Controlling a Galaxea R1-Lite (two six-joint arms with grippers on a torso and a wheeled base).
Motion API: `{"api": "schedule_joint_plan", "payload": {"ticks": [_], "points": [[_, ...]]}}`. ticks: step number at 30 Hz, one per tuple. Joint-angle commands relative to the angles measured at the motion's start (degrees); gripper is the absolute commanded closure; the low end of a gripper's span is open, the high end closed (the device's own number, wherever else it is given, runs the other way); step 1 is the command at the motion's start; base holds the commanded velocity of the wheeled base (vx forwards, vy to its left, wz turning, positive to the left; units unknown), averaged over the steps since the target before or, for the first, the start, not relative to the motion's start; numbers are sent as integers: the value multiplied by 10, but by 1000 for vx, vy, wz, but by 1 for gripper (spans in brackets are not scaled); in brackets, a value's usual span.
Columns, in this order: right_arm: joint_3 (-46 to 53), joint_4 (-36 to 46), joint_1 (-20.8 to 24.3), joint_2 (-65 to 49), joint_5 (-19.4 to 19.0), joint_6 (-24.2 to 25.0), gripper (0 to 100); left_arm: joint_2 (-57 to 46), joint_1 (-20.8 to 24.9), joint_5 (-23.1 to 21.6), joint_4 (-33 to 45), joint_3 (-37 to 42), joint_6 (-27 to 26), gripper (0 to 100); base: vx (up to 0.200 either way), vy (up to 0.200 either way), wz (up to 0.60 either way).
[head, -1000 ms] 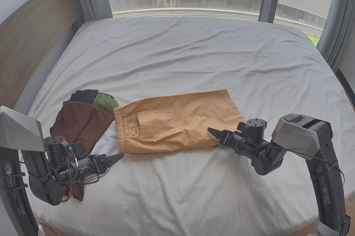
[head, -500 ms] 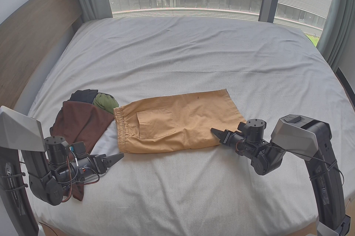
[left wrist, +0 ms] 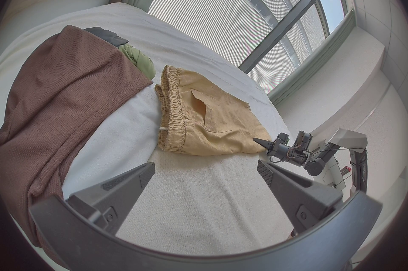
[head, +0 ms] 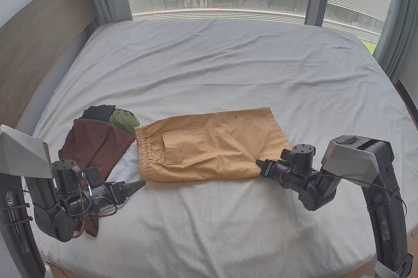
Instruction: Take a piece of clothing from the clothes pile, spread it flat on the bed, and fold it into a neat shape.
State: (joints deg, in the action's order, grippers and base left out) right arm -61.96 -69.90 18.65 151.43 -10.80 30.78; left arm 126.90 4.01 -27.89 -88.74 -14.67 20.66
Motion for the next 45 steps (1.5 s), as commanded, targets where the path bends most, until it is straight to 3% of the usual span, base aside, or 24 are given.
{"api": "schedule_joint_plan", "payload": {"ticks": [1,15,23,34,40,45], "points": [[62,13,0,-62,0,-27,100,-3,-1,-8,0,2,4,0,0,0,0],[298,27,-13,-160,1,-107,100,-1,-3,-9,0,2,4,0,0,0,0],[381,11,-29,-167,1,-134,100,-3,-3,-9,0,2,4,0,0,0,0],[417,-10,-34,-156,5,-135,100,-2,-3,-9,0,3,4,0,0,0,0],[422,-78,-34,-124,18,-133,100,-2,-2,-10,0,3,4,0,0,0,0],[435,-84,-31,-120,19,-132,100,-2,-1,-10,0,3,3,0,0,0,0]]}}
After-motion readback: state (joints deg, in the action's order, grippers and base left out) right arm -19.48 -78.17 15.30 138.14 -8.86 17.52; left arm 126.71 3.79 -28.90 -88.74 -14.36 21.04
